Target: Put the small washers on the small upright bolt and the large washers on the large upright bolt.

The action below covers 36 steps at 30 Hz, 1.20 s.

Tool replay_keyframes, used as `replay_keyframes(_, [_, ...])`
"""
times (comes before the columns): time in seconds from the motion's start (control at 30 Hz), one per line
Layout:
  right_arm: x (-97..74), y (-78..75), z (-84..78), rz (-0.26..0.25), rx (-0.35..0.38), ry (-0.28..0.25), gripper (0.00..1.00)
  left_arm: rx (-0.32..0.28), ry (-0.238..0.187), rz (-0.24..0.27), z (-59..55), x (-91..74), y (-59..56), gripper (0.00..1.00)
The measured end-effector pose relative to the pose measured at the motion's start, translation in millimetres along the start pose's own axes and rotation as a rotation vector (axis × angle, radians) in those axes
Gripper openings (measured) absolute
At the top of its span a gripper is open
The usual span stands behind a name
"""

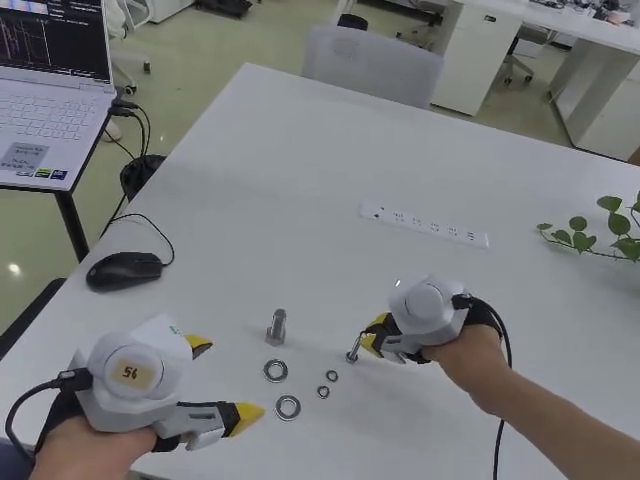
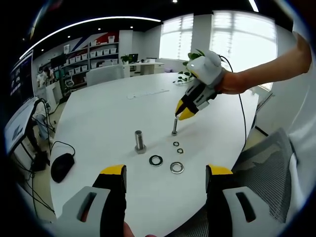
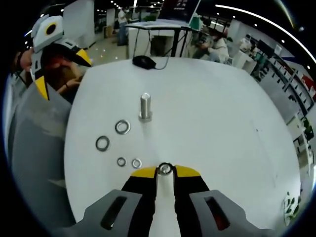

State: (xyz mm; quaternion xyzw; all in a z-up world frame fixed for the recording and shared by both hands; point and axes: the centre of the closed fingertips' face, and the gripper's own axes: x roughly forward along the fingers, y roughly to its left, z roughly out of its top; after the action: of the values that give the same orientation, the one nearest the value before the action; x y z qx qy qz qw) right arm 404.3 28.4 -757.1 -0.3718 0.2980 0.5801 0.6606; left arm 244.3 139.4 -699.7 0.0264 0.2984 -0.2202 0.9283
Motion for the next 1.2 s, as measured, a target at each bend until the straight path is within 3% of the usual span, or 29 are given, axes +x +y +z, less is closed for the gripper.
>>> replay_keyframes(1.2, [8.9, 0.6, -1.6, 0.026, -0.069, 0.086, 0.13, -0.016, -0.006, 0.006, -1.7, -2.1, 0.7, 0.64])
